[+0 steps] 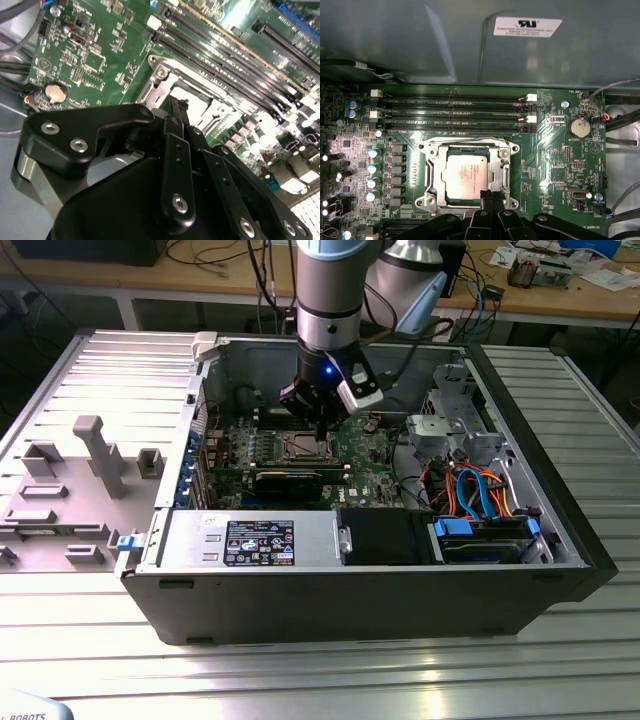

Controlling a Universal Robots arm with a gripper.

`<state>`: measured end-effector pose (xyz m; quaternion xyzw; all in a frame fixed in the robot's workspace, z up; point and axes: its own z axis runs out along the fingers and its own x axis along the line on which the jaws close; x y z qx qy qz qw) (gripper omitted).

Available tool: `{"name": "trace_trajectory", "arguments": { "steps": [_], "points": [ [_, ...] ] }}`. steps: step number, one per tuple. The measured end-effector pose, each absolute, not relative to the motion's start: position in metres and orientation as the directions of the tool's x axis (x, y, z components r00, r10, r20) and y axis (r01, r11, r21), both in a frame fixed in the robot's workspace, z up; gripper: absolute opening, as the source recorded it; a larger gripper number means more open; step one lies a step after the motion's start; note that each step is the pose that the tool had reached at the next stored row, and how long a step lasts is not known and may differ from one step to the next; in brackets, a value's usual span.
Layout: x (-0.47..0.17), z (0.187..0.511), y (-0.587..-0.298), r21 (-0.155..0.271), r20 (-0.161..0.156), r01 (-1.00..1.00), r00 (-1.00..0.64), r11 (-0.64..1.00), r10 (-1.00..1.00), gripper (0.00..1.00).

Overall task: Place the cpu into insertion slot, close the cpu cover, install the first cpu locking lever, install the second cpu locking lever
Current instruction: 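Install the second cpu locking lever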

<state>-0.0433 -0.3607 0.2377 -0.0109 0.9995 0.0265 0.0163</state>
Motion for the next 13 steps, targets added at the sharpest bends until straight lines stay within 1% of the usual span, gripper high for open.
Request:
{"name": "trace_trajectory", "arguments": {
  "steps": [7,8,9,10,13],
  "points": [
    [-0.043,0.247,-0.368,0.056,-0.033,-0.023,-0.999,0.998,-0.021,0.11],
    [-0.043,0.247,-0.369,0.068,-0.033,-0.023,-0.999,0.997,-0.020,0.11],
    [-0.044,0.247,-0.373,0.097,-0.034,-0.023,-0.999,0.995,-0.019,0.11],
    [-0.044,0.246,-0.377,0.103,-0.034,-0.023,-0.999,0.994,-0.019,0.11],
    [-0.045,0.244,-0.386,0.104,-0.030,-0.022,-0.999,0.994,-0.019,0.11]
  ]
}}
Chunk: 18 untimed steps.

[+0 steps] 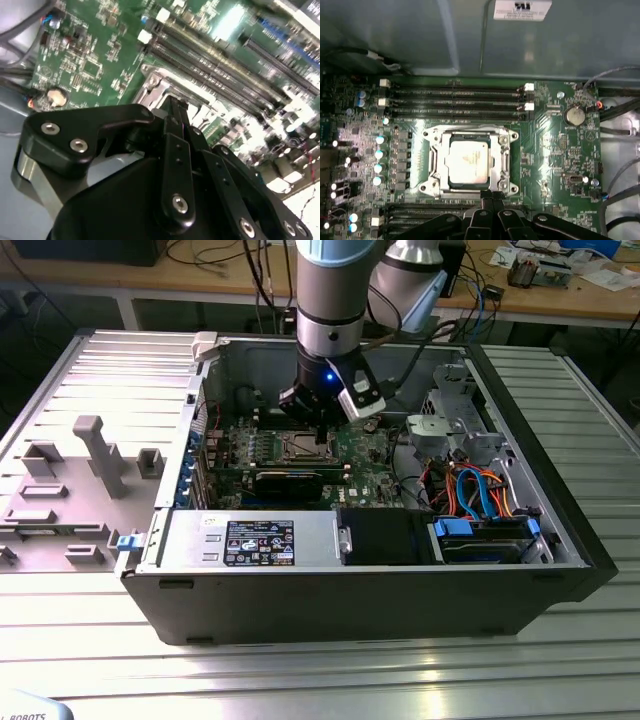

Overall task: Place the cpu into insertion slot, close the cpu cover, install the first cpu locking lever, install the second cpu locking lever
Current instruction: 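Install the second cpu locking lever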

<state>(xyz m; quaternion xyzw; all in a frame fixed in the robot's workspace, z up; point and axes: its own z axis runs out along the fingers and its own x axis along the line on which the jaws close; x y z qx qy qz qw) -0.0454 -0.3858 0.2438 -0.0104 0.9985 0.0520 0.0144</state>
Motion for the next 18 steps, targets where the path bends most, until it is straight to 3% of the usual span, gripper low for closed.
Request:
{"name": "trace_trajectory", "arguments": {
  "steps": [18],
  "points": [
    [-0.076,0.237,-0.397,0.106,-0.027,-0.022,-0.999,0.994,-0.019,0.11]
  ]
}}
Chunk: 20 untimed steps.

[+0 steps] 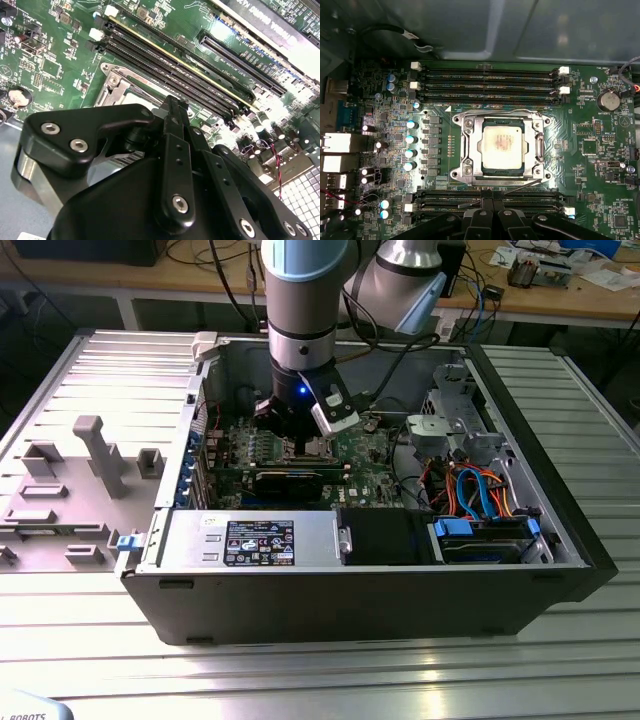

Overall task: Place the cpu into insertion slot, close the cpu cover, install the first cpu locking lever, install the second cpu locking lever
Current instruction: 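Install the second cpu locking lever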

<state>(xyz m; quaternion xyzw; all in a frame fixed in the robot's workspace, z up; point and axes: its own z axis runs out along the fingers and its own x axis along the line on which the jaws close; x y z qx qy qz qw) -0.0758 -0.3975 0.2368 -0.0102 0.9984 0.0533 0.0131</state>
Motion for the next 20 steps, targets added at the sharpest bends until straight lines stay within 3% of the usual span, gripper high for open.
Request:
{"name": "trace_trajectory", "arguments": {
  "steps": [7,10,20],
  "points": [
    [-0.0760,0.2368,-0.3975,0.106,-0.026,-0.022,-0.999,0.994,-0.019,0.11],
    [-0.0756,0.2329,-0.3975,0.107,0.002,-0.019,-1.000,0.994,-0.019,0.11],
    [-0.0782,0.2321,-0.3975,0.107,0.007,-0.019,-1.000,0.994,-0.020,0.11]
  ]
}}
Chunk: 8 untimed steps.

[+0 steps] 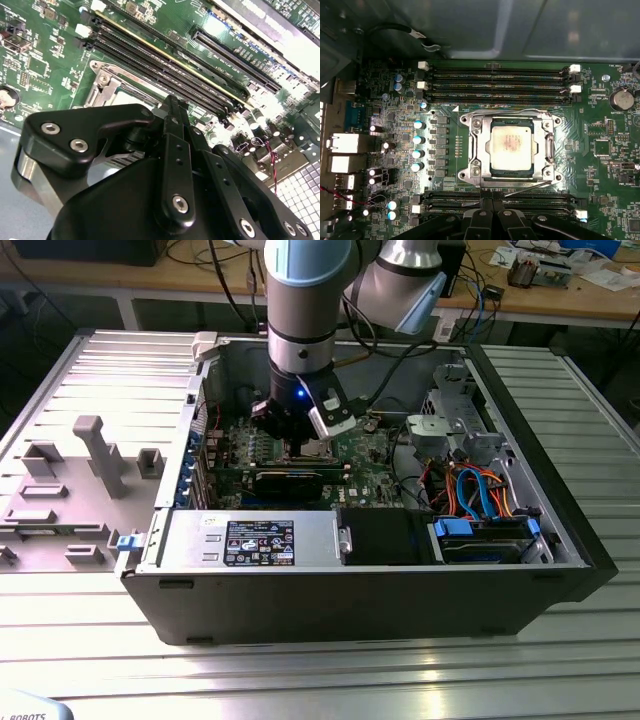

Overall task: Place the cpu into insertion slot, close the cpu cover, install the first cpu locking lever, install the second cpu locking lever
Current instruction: 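Install the second cpu locking lever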

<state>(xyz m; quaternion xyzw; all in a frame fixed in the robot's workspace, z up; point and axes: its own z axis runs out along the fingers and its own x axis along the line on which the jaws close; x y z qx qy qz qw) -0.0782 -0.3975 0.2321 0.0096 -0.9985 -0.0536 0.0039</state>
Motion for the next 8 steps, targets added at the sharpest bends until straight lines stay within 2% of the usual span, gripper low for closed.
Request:
{"name": "trace_trajectory", "arguments": {
  "steps": [8],
  "points": [
    [-0.0876,0.2277,-0.3981,0.109,0.011,-0.020,-1.000,0.994,-0.021,0.11]
  ]
}}
